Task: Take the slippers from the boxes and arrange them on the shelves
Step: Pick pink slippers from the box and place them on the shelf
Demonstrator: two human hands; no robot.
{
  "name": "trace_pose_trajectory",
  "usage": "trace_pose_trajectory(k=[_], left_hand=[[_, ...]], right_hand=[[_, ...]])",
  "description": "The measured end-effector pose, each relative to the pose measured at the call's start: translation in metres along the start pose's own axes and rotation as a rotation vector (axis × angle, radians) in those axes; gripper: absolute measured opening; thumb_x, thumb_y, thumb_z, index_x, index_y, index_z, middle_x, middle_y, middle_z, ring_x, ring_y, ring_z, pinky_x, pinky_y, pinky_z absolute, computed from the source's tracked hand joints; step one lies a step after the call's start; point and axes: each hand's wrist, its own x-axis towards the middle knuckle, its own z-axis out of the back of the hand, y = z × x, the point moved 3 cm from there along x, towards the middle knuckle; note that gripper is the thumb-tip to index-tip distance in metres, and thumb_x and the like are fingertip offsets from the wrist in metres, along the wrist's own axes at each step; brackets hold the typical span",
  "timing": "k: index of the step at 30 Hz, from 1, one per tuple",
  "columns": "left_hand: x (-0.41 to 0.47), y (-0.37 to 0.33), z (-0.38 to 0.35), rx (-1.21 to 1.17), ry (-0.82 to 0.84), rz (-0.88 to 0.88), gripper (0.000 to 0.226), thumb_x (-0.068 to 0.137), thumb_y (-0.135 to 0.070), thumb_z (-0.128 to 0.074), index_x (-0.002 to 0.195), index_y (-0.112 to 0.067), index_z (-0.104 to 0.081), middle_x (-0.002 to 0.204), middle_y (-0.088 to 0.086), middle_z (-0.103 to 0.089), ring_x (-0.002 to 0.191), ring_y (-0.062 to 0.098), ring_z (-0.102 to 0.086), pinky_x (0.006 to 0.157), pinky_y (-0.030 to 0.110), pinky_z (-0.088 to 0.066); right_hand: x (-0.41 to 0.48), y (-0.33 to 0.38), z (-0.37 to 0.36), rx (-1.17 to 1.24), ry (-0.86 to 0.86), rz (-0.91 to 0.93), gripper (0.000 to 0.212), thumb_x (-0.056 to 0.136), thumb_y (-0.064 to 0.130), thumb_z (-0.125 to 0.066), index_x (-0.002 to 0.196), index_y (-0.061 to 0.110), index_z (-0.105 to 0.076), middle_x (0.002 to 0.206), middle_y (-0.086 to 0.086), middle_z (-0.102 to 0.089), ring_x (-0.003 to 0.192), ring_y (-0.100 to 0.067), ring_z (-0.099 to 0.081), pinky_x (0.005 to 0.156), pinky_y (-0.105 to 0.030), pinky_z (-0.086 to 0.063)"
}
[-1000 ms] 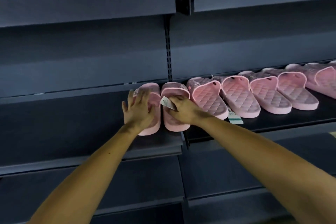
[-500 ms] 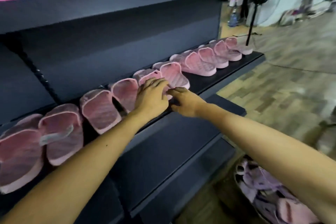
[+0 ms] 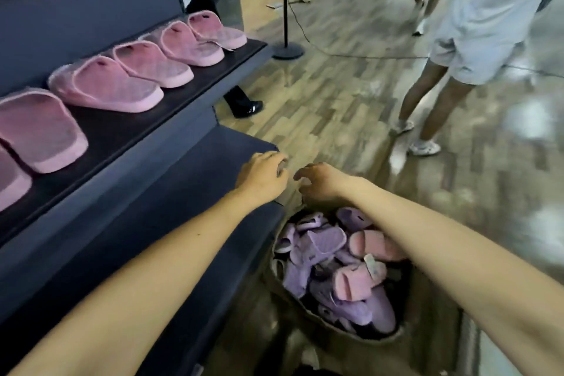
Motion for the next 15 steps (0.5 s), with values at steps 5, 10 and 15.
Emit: trace_pose_trajectory(k=[5, 10, 15], left_hand=[[0.027, -0.011, -0.064, -0.034, 0.205, 0.026, 0.037, 0.097, -0.023, -0.04, 0.134, -0.018, -0.045, 0.143, 0.0, -0.041, 0.132, 0.024, -0.033, 0.102, 0.035, -0.037], [0.039, 0.012, -0.129, -0.065, 0.312, 0.086, 0.037, 0.093, -0.021, -0.045, 0.129, -0.015, -0.051, 0.136, 0.004, -0.05, 0.123, 0.028, -0.045, 0.098, 0.04, -0.042], [0.044, 0.037, -0.196, -0.06, 0.43, 0.1, 0.029, 0.089, -0.018, -0.044, 0.115, -0.014, -0.057, 0.119, 0.008, -0.058, 0.108, 0.033, -0.051, 0.074, 0.033, -0.041]], right_hand=[[0.002, -0.063, -0.033, 0.028, 0.09, -0.062, 0.039, 0.097, 0.024, -0.042, 0.133, 0.012, -0.049, 0.141, -0.007, -0.047, 0.128, -0.024, -0.045, 0.103, -0.031, -0.035], [-0.001, -0.108, -0.087, 0.093, 0.191, -0.19, 0.038, 0.097, 0.02, -0.041, 0.133, 0.009, -0.049, 0.14, -0.01, -0.048, 0.128, -0.026, -0.044, 0.1, -0.031, -0.033], [0.008, -0.138, -0.162, 0.175, 0.256, -0.303, 0.036, 0.097, 0.021, -0.041, 0.131, 0.013, -0.052, 0.138, -0.01, -0.05, 0.125, -0.028, -0.047, 0.098, -0.03, -0.035]])
